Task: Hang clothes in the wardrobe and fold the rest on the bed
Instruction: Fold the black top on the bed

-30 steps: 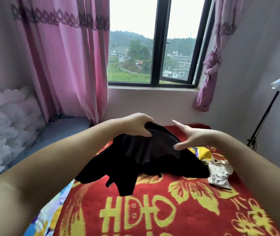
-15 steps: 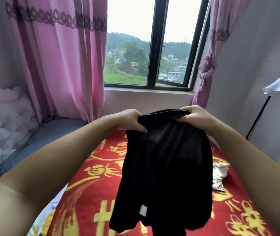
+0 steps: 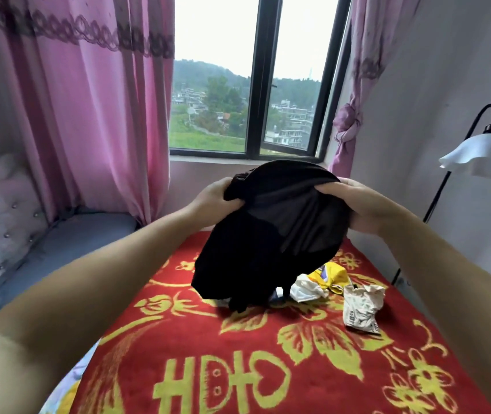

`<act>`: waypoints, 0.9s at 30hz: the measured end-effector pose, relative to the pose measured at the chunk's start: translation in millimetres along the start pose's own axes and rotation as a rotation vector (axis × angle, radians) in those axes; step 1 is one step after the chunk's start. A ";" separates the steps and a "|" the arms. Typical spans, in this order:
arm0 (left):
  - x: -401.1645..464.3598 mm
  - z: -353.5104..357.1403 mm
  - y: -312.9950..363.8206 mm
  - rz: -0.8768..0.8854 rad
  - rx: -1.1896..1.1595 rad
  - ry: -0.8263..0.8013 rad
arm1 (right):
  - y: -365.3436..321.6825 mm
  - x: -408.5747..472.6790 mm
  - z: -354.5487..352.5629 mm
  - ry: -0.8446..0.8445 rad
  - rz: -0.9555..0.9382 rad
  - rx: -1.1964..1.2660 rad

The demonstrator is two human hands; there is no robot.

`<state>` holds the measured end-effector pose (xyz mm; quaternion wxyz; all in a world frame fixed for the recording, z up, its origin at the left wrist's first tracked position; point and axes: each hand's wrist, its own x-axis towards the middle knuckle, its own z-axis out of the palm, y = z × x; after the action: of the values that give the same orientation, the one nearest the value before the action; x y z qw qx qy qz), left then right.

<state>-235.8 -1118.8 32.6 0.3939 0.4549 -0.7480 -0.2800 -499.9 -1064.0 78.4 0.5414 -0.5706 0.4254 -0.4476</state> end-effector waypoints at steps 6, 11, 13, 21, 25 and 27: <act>-41.4 80.1 -32.1 -0.302 -0.126 0.342 | 3.5 21.6 16.9 0.135 0.032 0.234; -92.9 136.9 -55.5 -0.197 -0.286 0.203 | 24.0 28.5 -3.8 0.227 0.046 0.361; -93.8 144.0 -51.9 -0.122 -0.382 -0.046 | 30.7 27.3 -20.7 0.289 0.073 0.374; -27.4 180.2 -24.8 0.105 -0.146 0.170 | 48.7 9.7 -116.6 0.303 0.145 0.268; 10.1 181.8 21.0 -0.022 -0.460 0.115 | 63.8 -7.4 -188.0 0.318 0.312 -0.501; 26.2 182.0 46.6 -0.083 -0.548 0.048 | 66.4 -14.3 -201.6 0.082 0.558 -1.088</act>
<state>-418.0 -1111.3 -19.4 0.5082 0.3681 -0.6155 -0.4769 -699.1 -1101.3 14.0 0.2524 -0.6144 0.7470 -0.0291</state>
